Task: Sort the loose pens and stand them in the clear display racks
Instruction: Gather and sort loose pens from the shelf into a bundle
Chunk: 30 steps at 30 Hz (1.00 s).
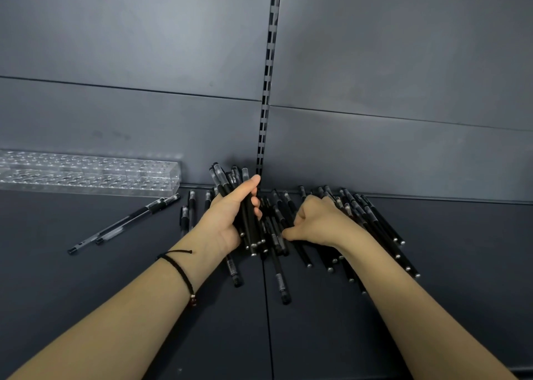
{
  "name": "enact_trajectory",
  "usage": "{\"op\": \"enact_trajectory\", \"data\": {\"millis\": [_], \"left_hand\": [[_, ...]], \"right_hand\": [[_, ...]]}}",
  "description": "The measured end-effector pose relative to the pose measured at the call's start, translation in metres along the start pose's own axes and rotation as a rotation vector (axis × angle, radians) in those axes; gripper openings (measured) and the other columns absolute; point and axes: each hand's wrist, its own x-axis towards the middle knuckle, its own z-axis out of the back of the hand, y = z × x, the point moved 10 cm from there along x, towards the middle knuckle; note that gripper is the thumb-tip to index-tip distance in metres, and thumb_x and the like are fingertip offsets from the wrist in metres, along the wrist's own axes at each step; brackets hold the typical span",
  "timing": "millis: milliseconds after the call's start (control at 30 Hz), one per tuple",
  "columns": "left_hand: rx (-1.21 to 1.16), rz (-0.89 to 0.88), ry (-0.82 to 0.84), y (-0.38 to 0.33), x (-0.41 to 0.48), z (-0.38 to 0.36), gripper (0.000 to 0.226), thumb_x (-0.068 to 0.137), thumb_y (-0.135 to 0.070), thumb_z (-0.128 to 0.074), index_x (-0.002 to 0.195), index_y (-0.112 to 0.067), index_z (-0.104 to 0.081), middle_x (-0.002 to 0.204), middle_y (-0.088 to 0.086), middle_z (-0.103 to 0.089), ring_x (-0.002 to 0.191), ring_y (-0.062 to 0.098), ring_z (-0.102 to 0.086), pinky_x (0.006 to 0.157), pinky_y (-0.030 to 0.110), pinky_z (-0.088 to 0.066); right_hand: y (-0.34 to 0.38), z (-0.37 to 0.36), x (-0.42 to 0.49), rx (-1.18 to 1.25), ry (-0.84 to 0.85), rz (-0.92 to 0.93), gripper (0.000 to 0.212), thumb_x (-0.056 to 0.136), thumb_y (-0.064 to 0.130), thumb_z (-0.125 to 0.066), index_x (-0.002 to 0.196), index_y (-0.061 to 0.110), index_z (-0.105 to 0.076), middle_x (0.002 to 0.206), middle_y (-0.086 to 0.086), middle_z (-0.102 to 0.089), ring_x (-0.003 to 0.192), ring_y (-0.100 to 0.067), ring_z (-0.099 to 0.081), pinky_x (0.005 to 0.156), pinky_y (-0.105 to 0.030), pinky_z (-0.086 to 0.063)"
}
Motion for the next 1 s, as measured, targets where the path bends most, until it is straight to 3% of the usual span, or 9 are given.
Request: {"op": "enact_trajectory", "data": {"millis": [133, 233, 367, 467, 600, 733, 833, 1000], "left_hand": [[0.009, 0.017, 0.031, 0.001, 0.0, -0.003, 0.025, 0.08, -0.029, -0.076, 0.066, -0.016, -0.06, 0.056, -0.002, -0.054, 0.044, 0.009, -0.05, 0.044, 0.018, -0.047], [-0.014, 0.006, 0.03, 0.001, 0.0, -0.002, 0.023, 0.082, -0.027, -0.075, 0.068, -0.015, -0.061, 0.059, -0.002, -0.056, 0.047, 0.009, -0.052, 0.046, 0.018, -0.049], [-0.027, 0.01, 0.021, 0.002, 0.002, 0.001, 0.013, 0.086, -0.024, -0.071, 0.078, -0.014, -0.069, 0.07, 0.0, -0.066, 0.054, 0.01, -0.062, 0.049, 0.02, -0.052], [-0.033, 0.031, 0.027, 0.005, 0.004, 0.0, 0.009, 0.086, -0.022, -0.071, 0.087, -0.013, -0.073, 0.081, 0.001, -0.073, 0.063, 0.011, -0.068, 0.055, 0.023, -0.055], [-0.028, -0.003, 0.069, 0.004, 0.004, -0.006, 0.019, 0.085, -0.026, -0.07, 0.094, -0.009, -0.071, 0.09, 0.005, -0.072, 0.072, 0.017, -0.07, 0.06, 0.03, -0.058], [0.02, -0.072, 0.02, 0.0, 0.002, -0.004, 0.048, 0.086, -0.033, -0.069, 0.121, -0.001, -0.063, 0.109, 0.012, -0.072, 0.08, 0.023, -0.071, 0.06, 0.033, -0.059], [0.03, -0.056, 0.031, 0.003, -0.001, -0.008, 0.055, 0.073, -0.043, -0.074, 0.113, -0.007, -0.065, 0.094, 0.006, -0.074, 0.071, 0.019, -0.071, 0.055, 0.032, -0.057], [0.074, -0.048, 0.067, 0.004, 0.002, -0.014, 0.019, 0.079, -0.026, -0.076, 0.087, -0.011, -0.068, 0.076, 0.003, -0.069, 0.061, 0.017, -0.067, 0.054, 0.033, -0.055]], "right_hand": [[-0.01, -0.001, 0.007, 0.135, -0.051, -0.016, 0.027, 0.076, 0.039, -0.076, 0.062, 0.021, -0.064, 0.103, -0.005, -0.064, 0.125, -0.017, -0.043, 0.099, -0.042, -0.046], [-0.019, 0.02, 0.004, 0.195, -0.202, -0.033, 0.028, 0.081, 0.039, -0.072, 0.061, 0.021, -0.067, 0.083, -0.002, -0.07, 0.094, -0.019, -0.065, 0.085, -0.04, -0.055], [-0.019, 0.047, -0.013, 0.528, -0.4, 0.038, 0.022, 0.086, 0.035, -0.071, 0.072, 0.018, -0.074, 0.074, 0.006, -0.072, 0.07, -0.009, -0.065, 0.068, -0.027, -0.052], [-0.004, 0.03, -0.016, 0.889, -0.229, 0.094, 0.017, 0.091, 0.024, -0.066, 0.078, 0.015, -0.071, 0.07, 0.0, -0.074, 0.056, -0.007, -0.062, 0.045, -0.017, -0.04], [0.016, 0.006, -0.015, 0.936, -0.019, 0.127, 0.015, 0.093, 0.022, -0.064, 0.087, 0.011, -0.072, 0.069, -0.001, -0.073, 0.054, -0.007, -0.062, 0.043, -0.017, -0.038], [0.024, -0.006, -0.017, 0.921, 0.06, 0.147, 0.018, 0.093, 0.022, -0.063, 0.088, 0.007, -0.072, 0.072, -0.003, -0.073, 0.055, -0.007, -0.061, 0.045, -0.018, -0.039], [0.029, -0.012, -0.018, 0.914, 0.124, 0.16, 0.021, 0.094, 0.022, -0.063, 0.09, 0.004, -0.072, 0.073, -0.005, -0.072, 0.057, -0.009, -0.063, 0.046, -0.018, -0.04], [0.034, -0.005, -0.024, 0.875, 0.141, 0.2, 0.033, 0.093, 0.033, -0.061, 0.09, 0.002, -0.072, 0.073, -0.009, -0.072, 0.052, -0.011, -0.061, 0.044, -0.019, -0.038]]}}
